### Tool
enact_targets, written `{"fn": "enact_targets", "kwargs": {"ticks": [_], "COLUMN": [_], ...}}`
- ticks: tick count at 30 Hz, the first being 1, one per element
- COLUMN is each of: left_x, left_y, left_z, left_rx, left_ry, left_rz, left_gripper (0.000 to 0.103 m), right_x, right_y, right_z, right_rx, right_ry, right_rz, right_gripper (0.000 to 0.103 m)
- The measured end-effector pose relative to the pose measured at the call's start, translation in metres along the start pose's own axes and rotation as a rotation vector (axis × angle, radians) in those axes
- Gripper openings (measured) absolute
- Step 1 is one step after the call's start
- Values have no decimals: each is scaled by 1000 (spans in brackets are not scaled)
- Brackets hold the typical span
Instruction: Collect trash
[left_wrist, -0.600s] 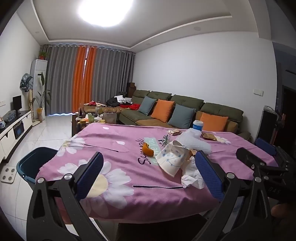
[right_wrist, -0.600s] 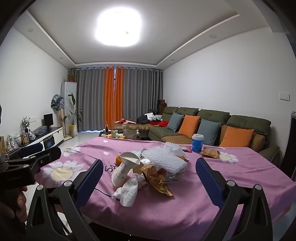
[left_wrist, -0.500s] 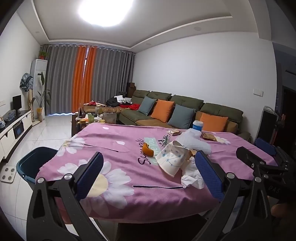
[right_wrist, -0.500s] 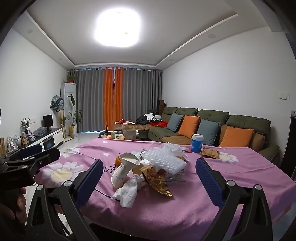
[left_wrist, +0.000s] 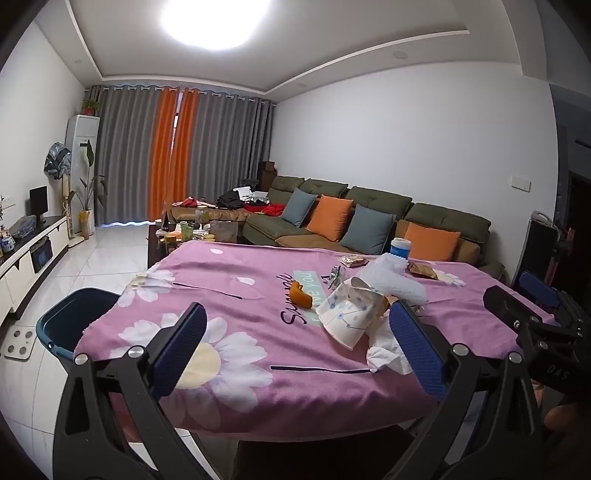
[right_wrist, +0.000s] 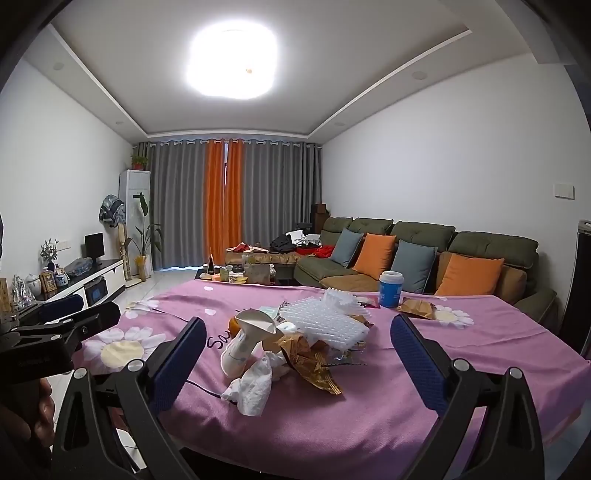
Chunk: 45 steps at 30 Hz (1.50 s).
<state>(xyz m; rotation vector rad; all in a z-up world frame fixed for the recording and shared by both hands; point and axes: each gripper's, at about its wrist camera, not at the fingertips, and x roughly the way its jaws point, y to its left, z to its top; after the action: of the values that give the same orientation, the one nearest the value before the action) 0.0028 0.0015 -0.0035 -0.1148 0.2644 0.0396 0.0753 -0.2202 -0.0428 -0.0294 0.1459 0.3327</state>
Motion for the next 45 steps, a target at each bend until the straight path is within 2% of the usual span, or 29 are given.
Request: {"fn": "enact_targets", "kwargs": {"ticks": [45], "left_x": [-6], "left_y": [2], "left_z": [-3], "left_rx": [-1], "left_ry": [-30], "left_rz": [5], "left_gripper": [97], "right_x": [-6], "right_y": [0], "right_z": [2], "right_rx": [-5], "right_ry": [-9], "right_rz": [-9], "right_gripper": [96]}}
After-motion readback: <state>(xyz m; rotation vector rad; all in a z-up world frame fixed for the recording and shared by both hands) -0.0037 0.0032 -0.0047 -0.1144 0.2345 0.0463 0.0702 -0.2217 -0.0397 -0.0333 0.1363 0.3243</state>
